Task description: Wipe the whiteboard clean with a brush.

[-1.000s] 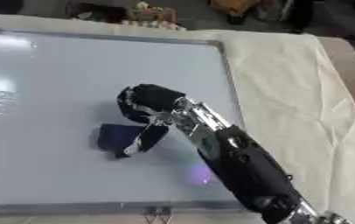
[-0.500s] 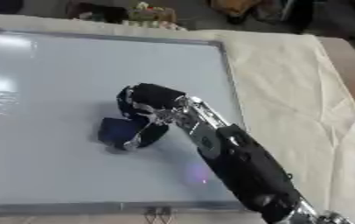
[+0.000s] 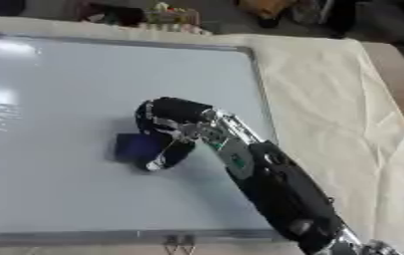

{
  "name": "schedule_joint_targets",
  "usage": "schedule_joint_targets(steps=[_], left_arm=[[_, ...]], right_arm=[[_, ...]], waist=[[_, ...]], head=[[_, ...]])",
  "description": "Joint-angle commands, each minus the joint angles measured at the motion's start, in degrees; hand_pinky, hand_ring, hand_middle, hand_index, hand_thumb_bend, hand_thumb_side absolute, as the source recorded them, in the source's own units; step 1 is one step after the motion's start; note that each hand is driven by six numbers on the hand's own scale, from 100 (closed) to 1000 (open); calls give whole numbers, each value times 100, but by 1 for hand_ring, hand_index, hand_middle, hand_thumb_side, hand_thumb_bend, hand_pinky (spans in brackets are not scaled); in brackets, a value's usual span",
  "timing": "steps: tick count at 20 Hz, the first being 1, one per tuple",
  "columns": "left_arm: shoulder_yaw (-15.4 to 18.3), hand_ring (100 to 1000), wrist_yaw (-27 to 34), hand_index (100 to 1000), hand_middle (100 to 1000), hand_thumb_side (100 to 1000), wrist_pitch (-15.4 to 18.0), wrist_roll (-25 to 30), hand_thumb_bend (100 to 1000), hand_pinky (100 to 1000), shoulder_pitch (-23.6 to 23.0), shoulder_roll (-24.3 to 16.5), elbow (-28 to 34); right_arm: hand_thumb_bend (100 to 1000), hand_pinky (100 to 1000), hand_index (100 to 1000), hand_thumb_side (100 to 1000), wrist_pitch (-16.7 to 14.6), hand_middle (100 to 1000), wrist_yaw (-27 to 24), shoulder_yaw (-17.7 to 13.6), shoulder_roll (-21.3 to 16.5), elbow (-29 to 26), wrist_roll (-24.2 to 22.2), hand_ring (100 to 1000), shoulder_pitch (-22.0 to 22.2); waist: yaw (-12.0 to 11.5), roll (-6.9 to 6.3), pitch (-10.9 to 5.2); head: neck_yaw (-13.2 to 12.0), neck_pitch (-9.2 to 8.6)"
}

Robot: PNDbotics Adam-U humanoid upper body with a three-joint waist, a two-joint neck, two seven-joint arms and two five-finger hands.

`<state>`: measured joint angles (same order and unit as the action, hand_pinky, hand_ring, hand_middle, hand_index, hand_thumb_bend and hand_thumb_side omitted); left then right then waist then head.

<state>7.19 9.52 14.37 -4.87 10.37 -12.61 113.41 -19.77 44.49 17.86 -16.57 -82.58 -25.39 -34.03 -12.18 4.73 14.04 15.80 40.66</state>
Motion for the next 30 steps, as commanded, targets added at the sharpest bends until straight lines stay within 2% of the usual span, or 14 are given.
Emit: schedule_joint_targets(steps=[1,4,13,18,19,20,23,30], left_arm=[[-4,432,-14,495,428,925,0,6,100,372,46,-82,65],[-11,432,-13,495,428,926,-2,10,100,372,46,-82,63],[-18,432,-9,494,428,926,-1,19,100,372,43,-79,61],[-21,432,-15,494,428,926,2,25,100,372,40,-77,59],[-21,432,-15,493,428,925,3,25,100,371,40,-76,59],[-21,432,-15,493,428,925,4,25,100,371,40,-76,60],[-22,432,-17,493,428,924,7,26,100,372,36,-75,58],[-23,432,-21,492,429,925,8,28,100,372,30,-78,56]], right_arm=[[397,567,100,305,3,539,-92,-64,-131,-83,-35,534,-67],[394,561,100,306,24,512,-122,-78,-140,-107,-4,524,-69],[373,541,100,306,52,344,-149,-93,-157,-107,102,497,-74],[372,539,100,303,62,318,-166,-115,-186,-97,161,493,-79],[334,538,100,303,62,311,-173,-123,-198,-95,170,491,-81],[364,537,100,300,63,305,-182,-133,-210,-95,180,489,-85],[351,531,100,315,96,270,-218,-205,-265,-114,252,481,-108],[309,522,100,296,169,250,-361,-417,-572,-85,497,471,-258]], waist=[[-8,-33,-71],[-5,-33,-70],[-16,-38,-64],[-13,-42,-58],[-15,-43,-56],[-18,-44,-55],[-27,-45,-56],[-27,-42,-60]], head=[[12,-69],[11,-74],[23,-101],[27,-114],[28,-116],[28,-118],[30,-125],[23,-163]])
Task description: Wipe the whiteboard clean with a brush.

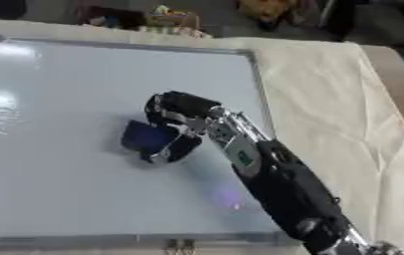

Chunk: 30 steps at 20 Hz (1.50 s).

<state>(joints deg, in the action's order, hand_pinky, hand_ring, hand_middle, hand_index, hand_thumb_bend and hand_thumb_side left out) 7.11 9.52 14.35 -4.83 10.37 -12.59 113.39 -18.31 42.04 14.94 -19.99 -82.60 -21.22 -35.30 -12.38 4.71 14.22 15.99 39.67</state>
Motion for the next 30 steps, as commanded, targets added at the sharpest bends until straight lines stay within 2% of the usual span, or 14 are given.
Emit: schedule_joint_targets(steps=[1,8,15,24,30], left_arm=[[-14,432,-21,492,429,925,11,22,100,372,31,-80,59],[-14,432,-18,491,429,924,18,16,100,372,40,-85,65],[-18,431,-23,490,429,923,31,19,100,371,48,-90,72],[-31,430,-37,489,429,920,61,30,100,370,46,-91,78],[-44,430,-50,488,429,919,92,49,100,368,52,-78,78]], right_arm=[[306,521,100,294,41,248,-167,-161,-277,-70,91,470,-155],[295,518,100,305,244,225,-477,-486,-648,-19,259,462,-336],[276,514,100,309,379,214,-541,-719,-1033,229,527,463,-485],[238,507,100,306,143,195,-326,-623,-1385,766,640,476,-740],[222,505,100,296,-43,201,-155,-498,-1452,1022,624,487,-870]], waist=[[-11,-40,-77],[-13,-45,-65],[-33,-51,-35],[-78,-88,13],[-118,-122,73]], head=[[-1,-69],[-19,-104],[-8,-133],[1,84],[7,67]])
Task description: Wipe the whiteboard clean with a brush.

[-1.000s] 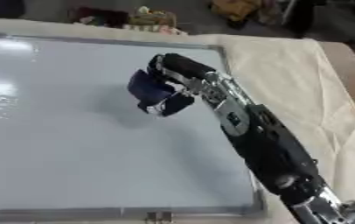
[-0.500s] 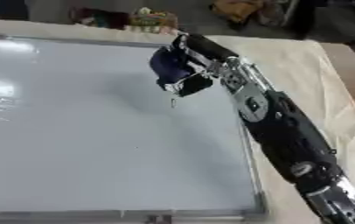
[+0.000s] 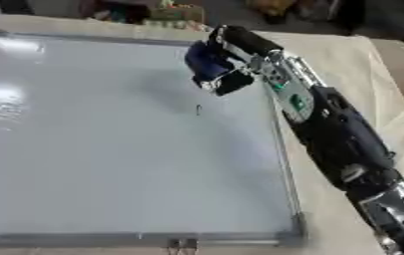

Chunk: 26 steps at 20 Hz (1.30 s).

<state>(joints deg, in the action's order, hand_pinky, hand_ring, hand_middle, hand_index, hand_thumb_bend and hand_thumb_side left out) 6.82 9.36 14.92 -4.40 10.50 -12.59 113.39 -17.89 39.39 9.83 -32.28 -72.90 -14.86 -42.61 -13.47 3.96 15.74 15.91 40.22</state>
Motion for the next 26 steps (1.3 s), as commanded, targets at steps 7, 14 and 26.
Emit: schedule_joint_targets(steps=[7,14,26], left_arm=[[-27,429,-44,488,429,919,50,26,100,368,44,-71,73],[-31,429,-40,488,429,918,46,32,100,369,45,-69,67],[-35,429,-53,488,430,914,53,31,100,368,43,-63,61]], right_arm=[[182,501,100,275,-370,211,408,192,-248,467,-144,507,-271],[159,501,100,276,-588,217,744,321,-223,814,-132,520,-356],[251,521,150,365,-883,229,846,415,-212,825,-366,533,-288]], waist=[[-40,-51,-45],[-37,-48,-45],[-38,-58,-30]], head=[[32,-31],[47,-81],[50,-105]])
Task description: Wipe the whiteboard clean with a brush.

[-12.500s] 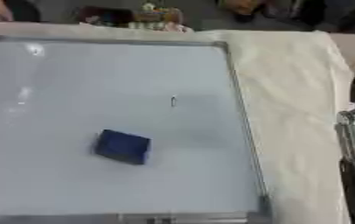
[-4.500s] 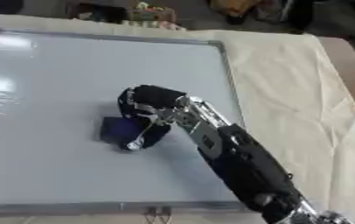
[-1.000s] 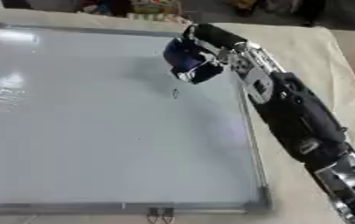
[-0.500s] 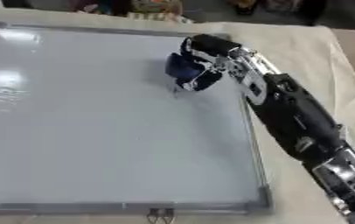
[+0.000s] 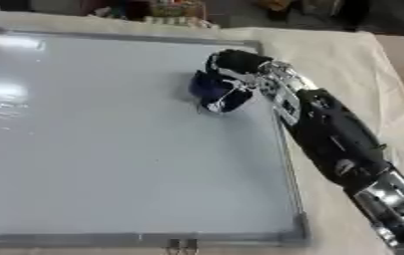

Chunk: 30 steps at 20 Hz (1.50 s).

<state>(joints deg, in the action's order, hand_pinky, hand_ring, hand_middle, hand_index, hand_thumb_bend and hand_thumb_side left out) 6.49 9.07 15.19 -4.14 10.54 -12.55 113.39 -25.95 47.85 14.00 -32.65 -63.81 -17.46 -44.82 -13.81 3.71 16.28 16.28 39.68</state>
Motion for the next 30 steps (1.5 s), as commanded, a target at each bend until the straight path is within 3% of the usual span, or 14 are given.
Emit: schedule_joint_targets(steps=[1,12,24,27,30], left_arm=[[-2,429,-25,488,430,914,26,6,100,369,38,-66,60],[-2,428,-36,488,430,908,24,-9,100,369,53,-64,59],[2,428,-53,488,431,895,17,-34,100,371,60,-62,60],[3,428,-55,489,431,896,15,-35,100,371,59,-61,58],[3,428,-51,489,432,902,11,-36,100,371,54,-59,54]], right_arm=[[252,522,164,368,-105,228,-21,-1,-172,-98,-160,533,-73],[265,536,249,426,-487,248,-139,20,-171,-99,-862,556,-157],[570,537,300,582,-646,246,-178,4,-159,-67,-1094,552,-160],[549,535,302,575,-638,244,-190,1,-159,-99,-1074,548,-157],[436,533,304,561,-623,246,-169,0,-158,-142,-1019,546,-155]], waist=[[-8,-32,-84],[-31,-13,-77],[-61,-7,-86],[-47,-7,-88],[-44,-2,-90]], head=[[12,-53],[45,-85],[62,-125],[59,-129],[55,-132]])
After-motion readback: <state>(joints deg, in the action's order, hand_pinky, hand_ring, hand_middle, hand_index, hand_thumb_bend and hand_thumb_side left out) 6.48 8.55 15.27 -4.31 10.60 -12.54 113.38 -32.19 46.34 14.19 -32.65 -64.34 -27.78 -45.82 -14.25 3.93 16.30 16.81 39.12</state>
